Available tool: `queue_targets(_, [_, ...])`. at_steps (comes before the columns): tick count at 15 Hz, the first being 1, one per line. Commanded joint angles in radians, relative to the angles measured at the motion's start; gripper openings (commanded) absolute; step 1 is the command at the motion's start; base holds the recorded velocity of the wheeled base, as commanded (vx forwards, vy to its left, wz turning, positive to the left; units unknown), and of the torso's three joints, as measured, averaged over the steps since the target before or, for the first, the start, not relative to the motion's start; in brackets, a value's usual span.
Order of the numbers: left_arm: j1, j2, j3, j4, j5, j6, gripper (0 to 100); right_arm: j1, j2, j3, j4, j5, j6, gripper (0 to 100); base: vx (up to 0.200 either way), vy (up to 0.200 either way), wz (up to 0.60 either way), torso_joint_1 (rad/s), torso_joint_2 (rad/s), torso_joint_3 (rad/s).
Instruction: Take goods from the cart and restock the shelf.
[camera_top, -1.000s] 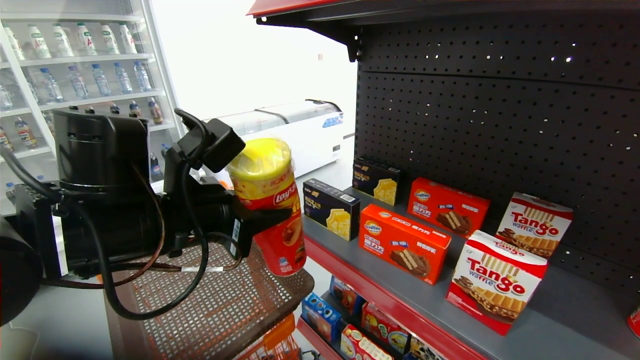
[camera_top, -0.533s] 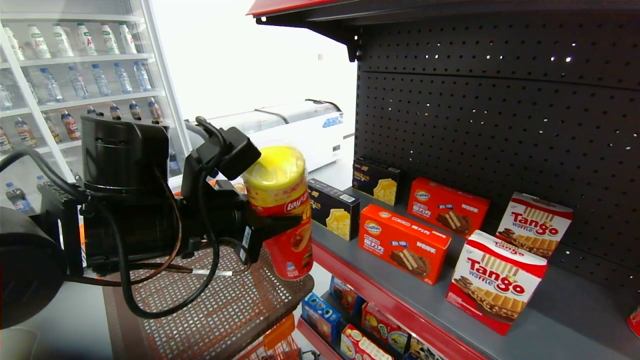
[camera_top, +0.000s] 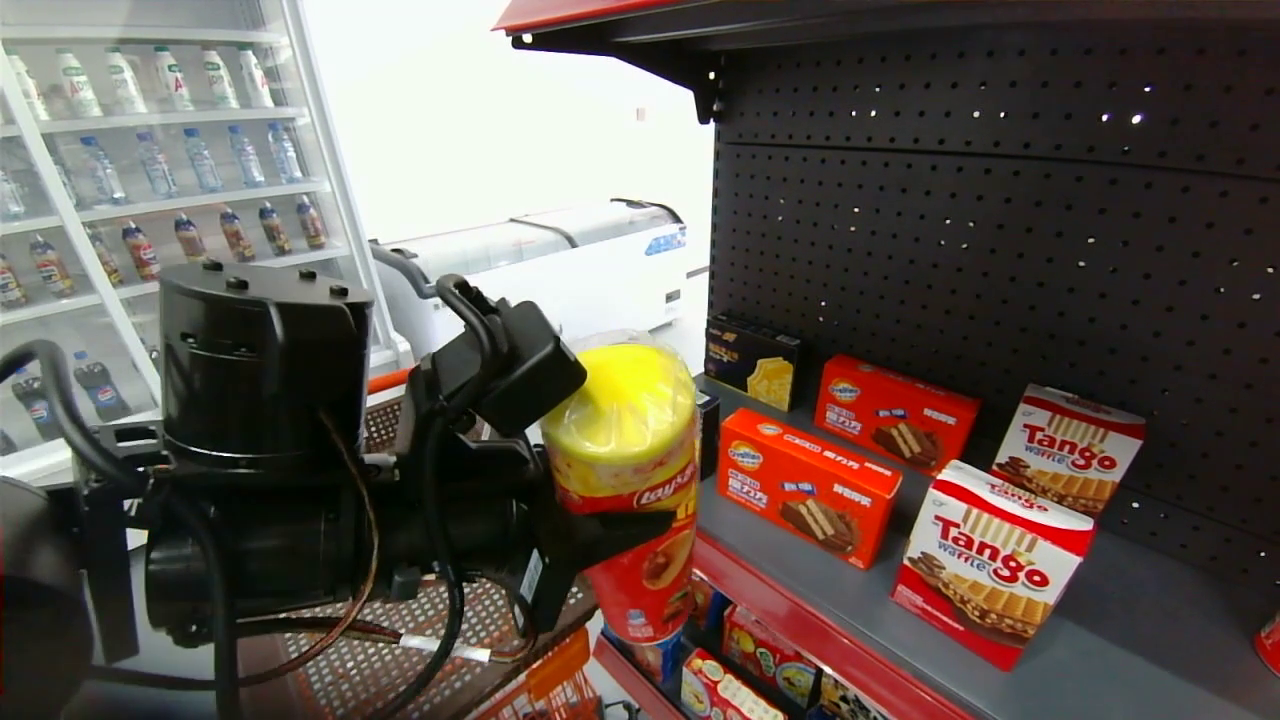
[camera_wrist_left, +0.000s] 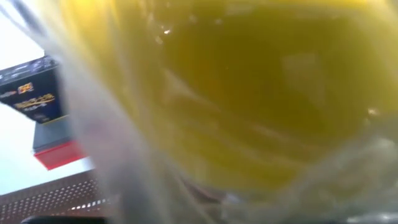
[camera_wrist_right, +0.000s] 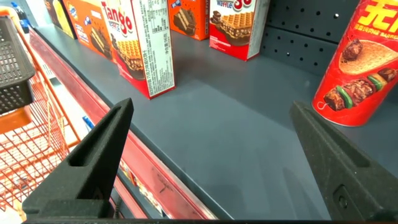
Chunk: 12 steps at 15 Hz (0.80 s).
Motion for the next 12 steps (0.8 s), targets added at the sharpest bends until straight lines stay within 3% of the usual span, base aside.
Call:
queue_targets(1, [-0.024,-0.027,0.007,0.0,0.0,-0.001,0,0.0,0.0,0.0,0.0,0.0,0.0,100,0.0,0.0,0.0,0.0,0.0,0.0])
queue_targets(4, [-0.027,-0.044,0.012,0.0,0.0,-0.006,0,0.0,0.0,0.0,0.0,0.0,0.0,100,0.0,0.0,0.0,0.0,0.0,0.0])
queue_targets(9, [-0.035,-0.068,0.036,0.0,0.0,-0.006,0,0.0,0.0,0.0,0.0,0.0,0.0,100,0.0,0.0,-0.6,0.0,0.0,0.001])
queue_targets(12, [-0.092,-0.103,0.036,0.009,0.002,-0.006,0,0.0,0.0,0.0,0.0,0.0,0.002,100,0.0,0.0,-0.2,0.002,0.0,-0.001])
